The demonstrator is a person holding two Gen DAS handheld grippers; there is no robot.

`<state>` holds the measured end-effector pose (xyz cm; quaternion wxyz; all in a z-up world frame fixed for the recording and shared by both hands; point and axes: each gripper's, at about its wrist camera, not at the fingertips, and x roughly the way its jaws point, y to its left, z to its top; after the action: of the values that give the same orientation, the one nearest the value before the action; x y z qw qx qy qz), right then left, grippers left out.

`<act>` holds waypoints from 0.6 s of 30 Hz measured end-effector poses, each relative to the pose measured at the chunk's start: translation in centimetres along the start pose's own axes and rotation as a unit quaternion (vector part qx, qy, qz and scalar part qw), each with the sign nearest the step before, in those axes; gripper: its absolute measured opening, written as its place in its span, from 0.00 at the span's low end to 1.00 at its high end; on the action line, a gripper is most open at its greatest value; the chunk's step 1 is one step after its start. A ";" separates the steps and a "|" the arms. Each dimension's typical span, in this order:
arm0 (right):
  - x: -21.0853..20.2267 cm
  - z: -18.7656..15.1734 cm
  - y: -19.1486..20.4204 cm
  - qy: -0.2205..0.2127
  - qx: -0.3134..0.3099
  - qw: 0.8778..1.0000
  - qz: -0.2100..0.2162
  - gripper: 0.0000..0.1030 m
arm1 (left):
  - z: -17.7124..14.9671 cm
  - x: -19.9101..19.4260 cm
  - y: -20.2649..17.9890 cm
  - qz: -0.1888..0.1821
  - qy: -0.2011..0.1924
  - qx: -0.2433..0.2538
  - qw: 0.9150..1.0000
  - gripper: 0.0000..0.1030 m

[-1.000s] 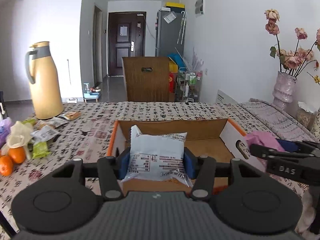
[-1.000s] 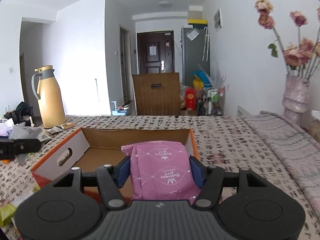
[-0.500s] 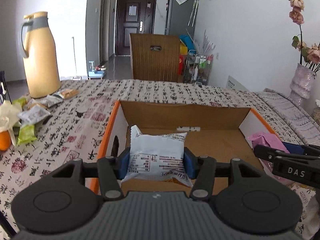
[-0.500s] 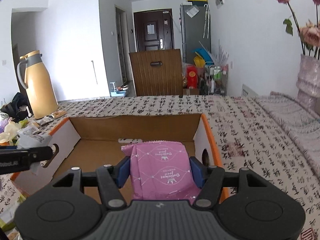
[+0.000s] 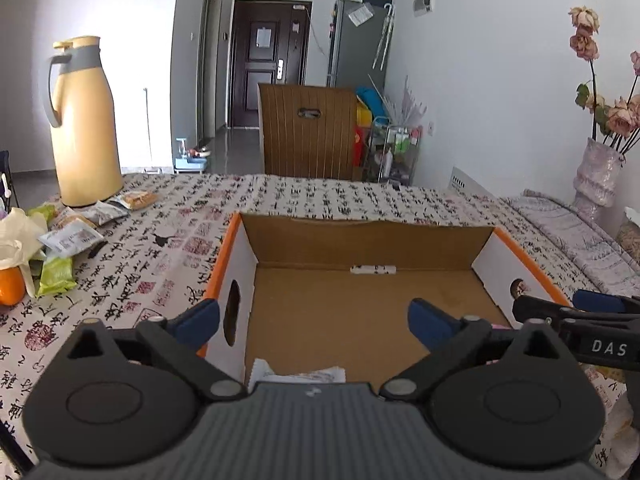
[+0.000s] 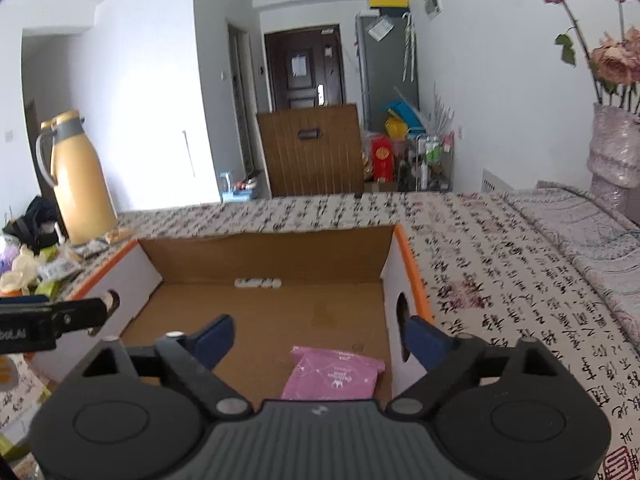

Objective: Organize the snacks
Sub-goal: 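Move both tools back over the snack pile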

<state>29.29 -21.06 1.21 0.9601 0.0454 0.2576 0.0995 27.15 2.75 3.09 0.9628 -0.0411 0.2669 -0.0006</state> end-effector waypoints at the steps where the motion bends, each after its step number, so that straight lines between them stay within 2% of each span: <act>1: -0.2 0.0 -0.1 -0.003 0.002 1.000 0.001 0.98 | 0.1 -0.2 0.0 0.000 -0.002 -0.001 1.000 1.00; 10: -1.5 0.5 0.3 -0.019 0.000 1.000 -0.003 0.99 | 0.6 -1.5 -0.3 0.005 -0.016 0.000 1.000 1.00; 18: -5.2 0.4 1.1 -0.037 -0.009 0.999 -0.006 0.99 | 1.0 -5.2 -0.8 0.004 -0.040 0.006 0.999 1.00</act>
<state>24.92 -21.15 4.22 0.9700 0.0392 0.2209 0.0939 23.21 2.17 6.65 0.9729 -0.0341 0.2288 0.0034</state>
